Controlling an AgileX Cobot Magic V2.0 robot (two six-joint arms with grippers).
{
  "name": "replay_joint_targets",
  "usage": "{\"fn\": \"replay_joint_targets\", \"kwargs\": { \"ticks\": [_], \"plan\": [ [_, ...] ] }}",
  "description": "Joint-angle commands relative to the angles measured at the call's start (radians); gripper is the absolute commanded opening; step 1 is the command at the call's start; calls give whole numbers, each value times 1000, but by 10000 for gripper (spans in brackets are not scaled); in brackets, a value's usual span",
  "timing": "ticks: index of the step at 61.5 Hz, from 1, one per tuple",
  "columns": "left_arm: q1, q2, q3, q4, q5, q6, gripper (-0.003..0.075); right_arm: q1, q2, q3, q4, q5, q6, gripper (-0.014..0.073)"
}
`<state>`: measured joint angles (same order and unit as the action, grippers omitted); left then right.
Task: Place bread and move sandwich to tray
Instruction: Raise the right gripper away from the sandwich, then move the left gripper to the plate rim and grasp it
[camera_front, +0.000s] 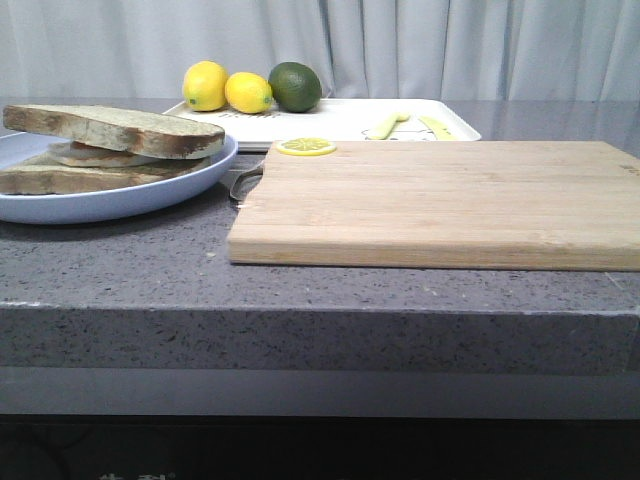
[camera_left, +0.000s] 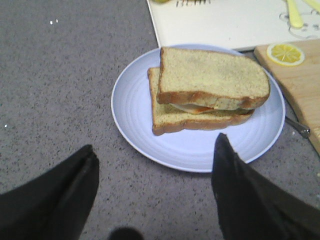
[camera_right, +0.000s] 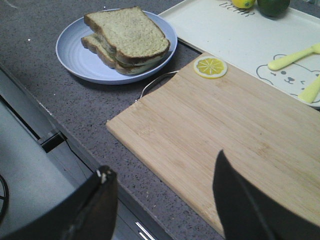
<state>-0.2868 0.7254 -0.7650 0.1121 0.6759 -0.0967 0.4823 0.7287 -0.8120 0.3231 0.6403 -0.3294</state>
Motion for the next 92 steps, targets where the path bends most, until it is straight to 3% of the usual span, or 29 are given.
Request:
{"fn": "replay_joint_targets", "kwargs": {
  "ticks": [1,19,32,48,55,73,92],
  "plan": [
    [-6,43,-85,12,32,1,470,-4,-4,-27,19,-63,3,444],
    [2,336,-279,12,243,1,470,-4,-4,-27,19,-63,3,444],
    [141,548,-433,-19,334,42,470,-4,-4,-27,19,-63,3,444],
    [345,725,-511,-442,326,314,470,-4,-4,-27,19,-63,3,444],
    [388,784,-514,-531,310,346,467,-4,-4,-27,19,-63,3,444],
    [394,902,-514,-613,252,348,301,-4,-4,-27,19,-63,3,444],
    [394,973,-514,-668,240,364,201,-4,-4,-27,19,-63,3,444]
  ]
}}
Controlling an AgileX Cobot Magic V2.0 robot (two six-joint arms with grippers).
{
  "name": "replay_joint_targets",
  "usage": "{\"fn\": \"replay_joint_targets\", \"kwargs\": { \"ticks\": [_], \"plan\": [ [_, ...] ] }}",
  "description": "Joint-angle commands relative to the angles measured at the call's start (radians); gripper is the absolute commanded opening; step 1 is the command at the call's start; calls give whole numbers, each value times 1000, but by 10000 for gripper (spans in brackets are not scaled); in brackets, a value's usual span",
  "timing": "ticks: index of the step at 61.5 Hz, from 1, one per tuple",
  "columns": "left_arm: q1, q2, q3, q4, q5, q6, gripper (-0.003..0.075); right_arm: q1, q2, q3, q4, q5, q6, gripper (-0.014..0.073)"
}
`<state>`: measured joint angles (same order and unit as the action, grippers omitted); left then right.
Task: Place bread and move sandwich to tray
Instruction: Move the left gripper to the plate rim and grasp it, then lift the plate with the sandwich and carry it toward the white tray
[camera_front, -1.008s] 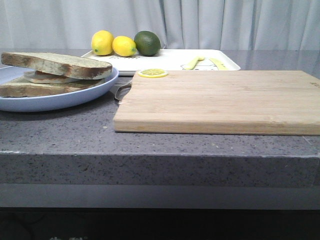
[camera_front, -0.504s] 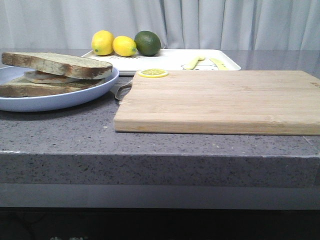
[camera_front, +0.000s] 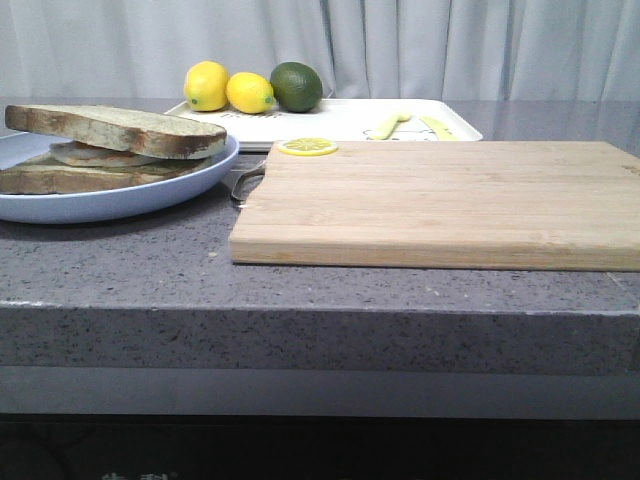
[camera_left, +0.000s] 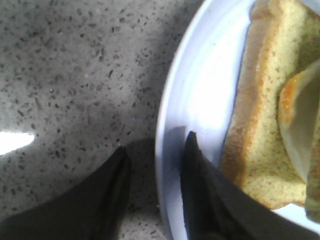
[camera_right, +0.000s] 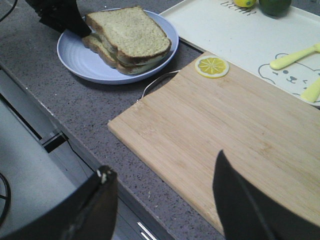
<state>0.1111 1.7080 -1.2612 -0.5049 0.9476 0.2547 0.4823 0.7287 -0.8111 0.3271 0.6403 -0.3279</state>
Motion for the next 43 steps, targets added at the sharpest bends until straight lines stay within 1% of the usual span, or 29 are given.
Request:
{"fn": "replay_joint_targets", "kwargs": {
  "ticks": [1,18,30,43],
  "plan": [
    [-4,-10,-18,-51,-34,12,192,-4,-4,-27,15,-63,1,444],
    [-4,-12,-18,-57,-38,14,-20,-4,-4,-27,15,-63,1,444],
    [-4,-30,-45,-57,-25,14,-20,-4,-4,-27,15,-63,1,444],
    [-4,-55,-136,-78,7,14,-20,-4,-4,-27,15,-63,1,444]
  ]
}}
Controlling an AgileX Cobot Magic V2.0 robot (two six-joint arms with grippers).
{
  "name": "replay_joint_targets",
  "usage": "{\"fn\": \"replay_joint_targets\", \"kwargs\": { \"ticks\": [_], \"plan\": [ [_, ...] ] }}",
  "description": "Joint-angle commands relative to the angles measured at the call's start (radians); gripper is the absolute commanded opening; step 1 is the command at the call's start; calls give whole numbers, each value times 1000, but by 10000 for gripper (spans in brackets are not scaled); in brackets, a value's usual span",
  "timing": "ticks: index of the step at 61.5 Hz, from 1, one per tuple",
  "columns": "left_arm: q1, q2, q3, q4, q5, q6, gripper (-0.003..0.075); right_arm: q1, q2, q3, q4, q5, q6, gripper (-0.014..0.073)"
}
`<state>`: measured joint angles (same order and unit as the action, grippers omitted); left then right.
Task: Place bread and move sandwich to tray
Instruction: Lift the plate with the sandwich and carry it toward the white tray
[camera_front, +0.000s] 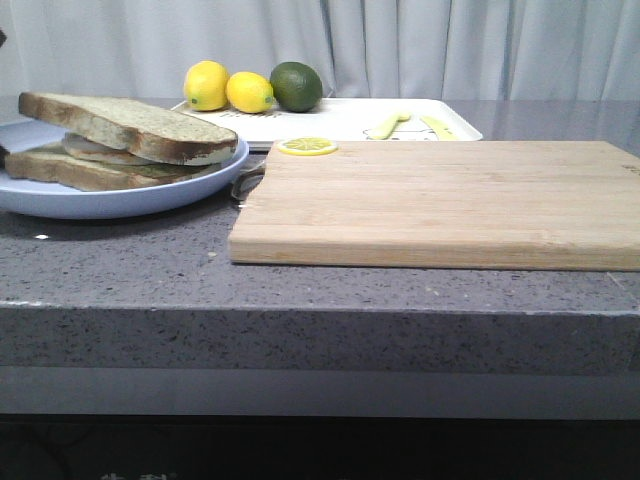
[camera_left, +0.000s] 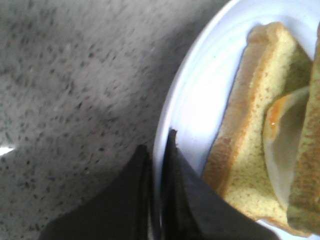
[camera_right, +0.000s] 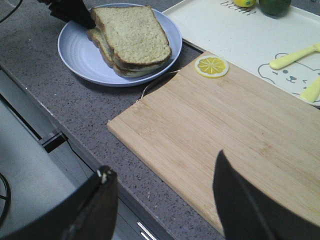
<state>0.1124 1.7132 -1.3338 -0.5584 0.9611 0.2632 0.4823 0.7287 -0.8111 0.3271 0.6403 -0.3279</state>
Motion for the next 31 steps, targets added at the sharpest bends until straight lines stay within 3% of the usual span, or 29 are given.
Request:
{"fn": "replay_joint_targets", "kwargs": {
  "ticks": [1,18,31],
  "plan": [
    [-5,-60,-70,-30,-6,5,-20,-4,-4,-27,15,-63,1,444],
    [-11,-60,-165,-183,-79,5,-20,-4,-4,-27,15,-63,1,444],
    [-54,3,-269,-220,-90,-3,-20,-4,-4,-27,15,-63,1,444]
  ]
}}
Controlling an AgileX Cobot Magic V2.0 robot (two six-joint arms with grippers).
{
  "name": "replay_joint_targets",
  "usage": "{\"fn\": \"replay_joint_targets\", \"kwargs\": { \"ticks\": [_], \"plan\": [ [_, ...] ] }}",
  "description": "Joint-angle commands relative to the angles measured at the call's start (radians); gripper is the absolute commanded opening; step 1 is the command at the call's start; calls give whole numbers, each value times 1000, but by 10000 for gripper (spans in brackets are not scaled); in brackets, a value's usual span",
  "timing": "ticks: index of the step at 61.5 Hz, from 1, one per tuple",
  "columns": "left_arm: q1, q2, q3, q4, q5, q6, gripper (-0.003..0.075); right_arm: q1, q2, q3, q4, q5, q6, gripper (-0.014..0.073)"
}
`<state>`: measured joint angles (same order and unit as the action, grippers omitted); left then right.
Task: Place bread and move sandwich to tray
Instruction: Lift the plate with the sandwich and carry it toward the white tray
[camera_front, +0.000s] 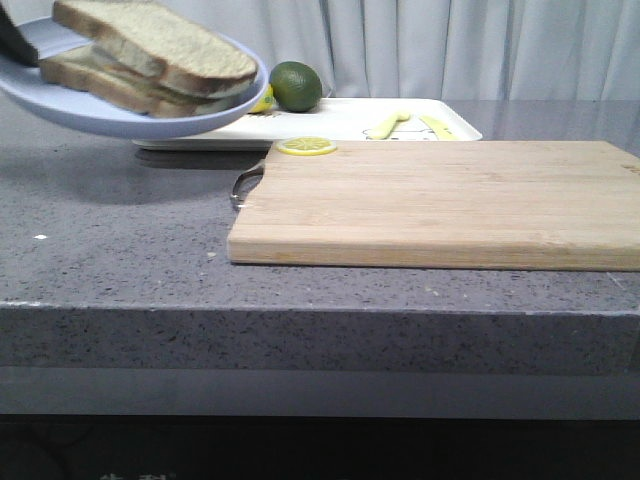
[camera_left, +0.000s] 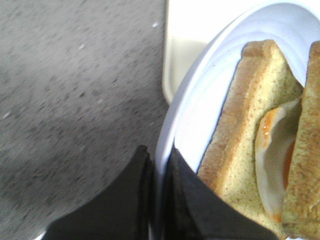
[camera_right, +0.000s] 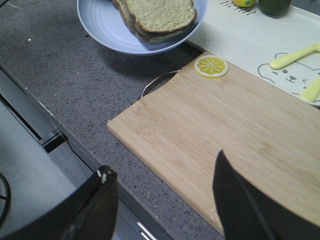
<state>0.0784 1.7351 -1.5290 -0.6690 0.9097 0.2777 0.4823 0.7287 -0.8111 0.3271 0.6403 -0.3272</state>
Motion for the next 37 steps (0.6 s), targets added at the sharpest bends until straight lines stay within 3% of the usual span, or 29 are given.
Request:
{"fn": "replay_joint_targets", "kwargs": {
  "ticks": [1,25,37],
  "plan": [
    [-23,-13,-82,-116,-41,-23,-20,-4,-4,-27,15,-63,1,444],
    [-106,215,-334,-131,-52,-298,-20,-4,-4,-27,15,-63,1,444],
    [-120,318,-457,-58,-13,-432,-20,-4,-4,-27,15,-63,1,444]
  ]
}}
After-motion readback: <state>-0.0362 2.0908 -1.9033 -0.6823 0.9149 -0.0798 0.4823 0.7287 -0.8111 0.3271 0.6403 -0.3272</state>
